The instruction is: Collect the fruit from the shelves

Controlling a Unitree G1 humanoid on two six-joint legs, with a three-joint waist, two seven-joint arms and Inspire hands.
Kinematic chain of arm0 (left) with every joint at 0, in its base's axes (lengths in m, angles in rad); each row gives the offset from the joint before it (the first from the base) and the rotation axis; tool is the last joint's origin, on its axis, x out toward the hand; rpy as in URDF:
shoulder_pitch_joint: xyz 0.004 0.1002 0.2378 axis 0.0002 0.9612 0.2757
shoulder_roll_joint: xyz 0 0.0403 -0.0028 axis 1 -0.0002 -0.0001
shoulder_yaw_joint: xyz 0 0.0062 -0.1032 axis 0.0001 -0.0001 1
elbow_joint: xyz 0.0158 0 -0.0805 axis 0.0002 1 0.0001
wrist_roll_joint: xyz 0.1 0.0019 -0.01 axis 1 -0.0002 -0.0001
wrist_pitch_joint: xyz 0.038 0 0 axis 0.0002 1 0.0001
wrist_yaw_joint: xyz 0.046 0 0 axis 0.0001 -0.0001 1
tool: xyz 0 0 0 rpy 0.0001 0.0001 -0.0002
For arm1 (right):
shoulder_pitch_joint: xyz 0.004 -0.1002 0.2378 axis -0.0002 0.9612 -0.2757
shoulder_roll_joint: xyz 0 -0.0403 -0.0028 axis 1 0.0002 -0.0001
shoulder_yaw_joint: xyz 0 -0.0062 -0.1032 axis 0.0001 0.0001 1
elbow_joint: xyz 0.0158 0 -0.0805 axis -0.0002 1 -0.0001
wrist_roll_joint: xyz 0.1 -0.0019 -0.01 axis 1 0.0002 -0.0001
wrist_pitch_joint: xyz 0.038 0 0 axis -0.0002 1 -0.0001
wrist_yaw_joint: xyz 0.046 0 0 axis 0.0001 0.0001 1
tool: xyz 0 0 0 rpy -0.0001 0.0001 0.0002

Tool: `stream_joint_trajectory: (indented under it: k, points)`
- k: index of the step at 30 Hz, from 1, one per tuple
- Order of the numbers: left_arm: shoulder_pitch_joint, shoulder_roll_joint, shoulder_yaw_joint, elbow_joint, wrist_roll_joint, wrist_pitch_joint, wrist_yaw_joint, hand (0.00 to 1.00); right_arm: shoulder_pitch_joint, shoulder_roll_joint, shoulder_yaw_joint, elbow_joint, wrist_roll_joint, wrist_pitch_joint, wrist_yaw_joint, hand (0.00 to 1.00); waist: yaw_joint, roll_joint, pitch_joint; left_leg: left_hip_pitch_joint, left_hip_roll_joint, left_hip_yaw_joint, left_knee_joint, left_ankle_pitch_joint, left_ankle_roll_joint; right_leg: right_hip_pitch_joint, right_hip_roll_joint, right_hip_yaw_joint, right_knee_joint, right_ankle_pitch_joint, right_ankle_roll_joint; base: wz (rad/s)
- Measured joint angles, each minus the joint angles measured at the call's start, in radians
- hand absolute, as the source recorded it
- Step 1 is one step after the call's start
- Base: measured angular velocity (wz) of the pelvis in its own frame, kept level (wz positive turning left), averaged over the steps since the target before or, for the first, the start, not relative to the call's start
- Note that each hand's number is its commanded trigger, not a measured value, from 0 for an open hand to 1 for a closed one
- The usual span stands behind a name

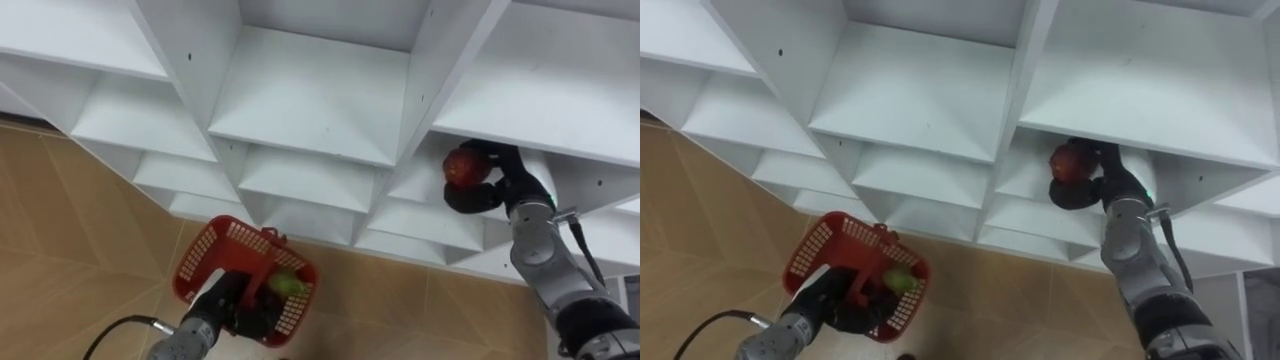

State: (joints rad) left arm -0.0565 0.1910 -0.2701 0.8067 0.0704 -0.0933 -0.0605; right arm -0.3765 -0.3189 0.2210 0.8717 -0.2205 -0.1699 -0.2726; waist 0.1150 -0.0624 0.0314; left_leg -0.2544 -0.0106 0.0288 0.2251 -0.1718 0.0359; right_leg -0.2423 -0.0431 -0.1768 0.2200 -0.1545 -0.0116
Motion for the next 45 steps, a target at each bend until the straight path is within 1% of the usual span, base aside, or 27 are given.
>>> stream_joint_trajectory:
  k: [4, 7, 9, 12, 15, 17, 18, 20, 21, 22, 23, 25, 30, 34, 38, 40, 43, 45]
  points:
    - [0.009, -0.001, 0.0, -0.052, -0.02, 0.0, -0.002, 1.0, 0.061, 0.0, 0.014, -0.096, -0.002, 0.0, 0.047, 1.0, -0.002, 0.001, -0.0009, 0.006, 0.0, 0.002, 0.0, 0.0, 0.0, 0.003, 0.0, 0.006, 0.001, 0.0, 0.0, -0.05]
    - [0.01, -0.004, 0.0, -0.068, -0.022, -0.015, -0.001, 1.0, 0.091, 0.0, 0.04, -0.116, -0.002, -0.004, 0.087, 1.0, -0.004, 0.002, -0.0015, 0.037, 0.0, 0.01, -0.001, 0.0, 0.0, 0.032, -0.001, 0.007, 0.0, 0.0, 0.0, -0.02]
    - [0.01, -0.005, 0.0, -0.07, -0.02, -0.025, 0.001, 1.0, 0.107, 0.0, 0.046, -0.132, 0.005, -0.003, 0.116, 1.0, -0.002, 0.002, -0.0029, 0.052, 0.002, 0.024, -0.002, 0.0, 0.0, 0.046, 0.0, 0.011, 0.0, 0.0, 0.0, -0.1]
    - [0.011, -0.006, -0.002, -0.07, -0.023, -0.029, 0.001, 1.0, 0.156, 0.0, 0.078, -0.169, 0.026, -0.004, 0.16, 1.0, -0.005, 0.008, -0.0071, 0.083, 0.002, 0.025, -0.003, 0.0, 0.0, 0.074, 0.0, 0.011, 0.0, 0.0, 0.0, -0.04]
    - [0.018, -0.01, -0.002, -0.077, -0.019, -0.029, 0.0, 1.0, 0.195, 0.001, 0.082, -0.205, 0.02, -0.003, 0.192, 1.0, -0.012, 0.011, -0.0097, 0.105, 0.002, 0.026, -0.004, 0.0, 0.0, 0.095, -0.001, 0.011, 0.0, 0.0, 0.0, 0.0]
    - [0.042, -0.01, -0.001, -0.122, -0.02, -0.029, 0.0, 1.0, 0.239, 0.001, 0.081, -0.277, -0.012, -0.003, 0.214, 1.0, -0.032, 0.018, -0.0152, 0.124, 0.002, 0.027, -0.007, 0.0, 0.0, 0.114, -0.001, 0.013, 0.0, 0.0, 0.0, 0.04]
    - [0.047, -0.01, -0.001, -0.13, -0.022, -0.029, 0.001, 1.0, 0.251, 0.002, 0.081, -0.299, -0.023, -0.003, 0.221, 1.0, -0.036, 0.019, -0.0164, 0.131, 0.002, 0.028, -0.01, 0.0, 0.0, 0.119, -0.001, 0.014, -0.001, 0.0, 0.001, -0.04]
    - [0.054, -0.016, -0.001, -0.144, -0.037, -0.034, 0.008, 1.0, 0.296, 0.002, 0.085, -0.369, -0.048, -0.004, 0.252, 1.0, -0.041, 0.021, -0.022, 0.165, 0.005, 0.044, -0.027, 0.0, 0.0, 0.139, 0.002, 0.024, 0.0, 0.0, 0.001, -0.19]
    - [0.055, -0.017, -0.002, -0.148, -0.037, -0.035, 0.01, 1.0, 0.315, 0.002, 0.085, -0.392, -0.048, -0.003, 0.265, 1.0, -0.04, 0.019, -0.0255, 0.177, 0.006, 0.052, -0.03, 0.0, 0.0, 0.147, 0.004, 0.037, 0.001, 0.0, 0.0, -0.2]
    - [0.056, -0.017, -0.001, -0.148, -0.037, -0.036, 0.01, 1.0, 0.324, 0.003, 0.086, -0.402, -0.049, -0.003, 0.271, 1.0, -0.039, 0.019, -0.0255, 0.183, 0.006, 0.052, -0.03, 0.0, 0.0, 0.153, 0.005, 0.038, -0.001, 0.0, 0.0, -0.14]
    - [0.056, -0.016, -0.001, -0.149, -0.037, -0.037, 0.01, 1.0, 0.338, 0.004, 0.087, -0.42, -0.053, -0.003, 0.283, 1.0, -0.045, 0.017, -0.0284, 0.191, 0.006, 0.053, -0.031, 0.0, 0.0, 0.16, 0.005, 0.039, 0.0, 0.0, -0.001, -0.06]
    - [0.057, -0.01, -0.005, -0.149, -0.037, -0.038, 0.009, 1.0, 0.348, 0.011, 0.097, -0.44, -0.055, -0.003, 0.301, 1.0, -0.056, 0.011, -0.0316, 0.2, 0.007, 0.054, -0.034, 0.001, -0.001, 0.165, 0.009, 0.039, -0.003, 0.002, -0.002, -0.06]
    - [0.06, -0.018, -0.01, -0.151, -0.037, -0.038, -0.016, 1.0, 0.397, 0.028, 0.11, -0.468, -0.073, -0.003, 0.35, 1.0, -0.069, 0.009, -0.0317, 0.232, 0.013, 0.06, -0.037, 0.001, -0.002, 0.201, 0.012, 0.037, -0.017, 0.011, -0.005, -0.02]
    - [0.06, -0.019, -0.009, -0.159, -0.036, -0.038, -0.034, 1.0, 0.412, 0.046, 0.11, -0.47, -0.083, -0.003, 0.376, 1.0, -0.083, 0.009, -0.0306, 0.239, 0.013, 0.061, -0.04, 0.001, -0.002, 0.208, 0.012, 0.038, -0.019, 0.011, -0.005, -0.01]
    - [0.06, -0.021, -0.009, -0.205, -0.036, -0.039, -0.04, 1.0, 0.418, 0.058, 0.111, -0.486, -0.105, -0.003, 0.385, 1.0, -0.081, 0.005, -0.0266, 0.249, 0.013, 0.068, -0.047, 0.001, -0.002, 0.213, 0.014, 0.044, -0.019, 0.011, -0.004, -0.04]
    - [0.059, -0.021, -0.009, -0.212, -0.036, -0.039, -0.04, 1.0, 0.418, 0.068, 0.111, -0.486, -0.109, -0.003, 0.385, 1.0, -0.082, 0.005, -0.0256, 0.253, 0.013, 0.072, -0.051, 0.001, -0.002, 0.216, 0.014, 0.047, -0.02, 0.01, -0.004, -0.05]
    - [0.06, -0.022, -0.009, -0.212, -0.036, -0.039, -0.04, 1.0, 0.418, 0.082, 0.111, -0.486, -0.113, -0.002, 0.386, 1.0, -0.082, 0.005, -0.0211, 0.261, 0.013, 0.078, -0.058, 0.001, -0.002, 0.218, 0.016, 0.053, -0.021, 0.01, -0.003, -0.06]
    - [0.06, -0.023, -0.009, -0.212, -0.036, -0.039, -0.04, 1.0, 0.418, 0.087, 0.111, -0.486, -0.113, -0.002, 0.388, 1.0, -0.081, 0.005, -0.0208, 0.26, 0.013, 0.077, -0.059, 0.001, -0.002, 0.219, 0.017, 0.053, -0.025, 0.01, -0.003, 0.0]
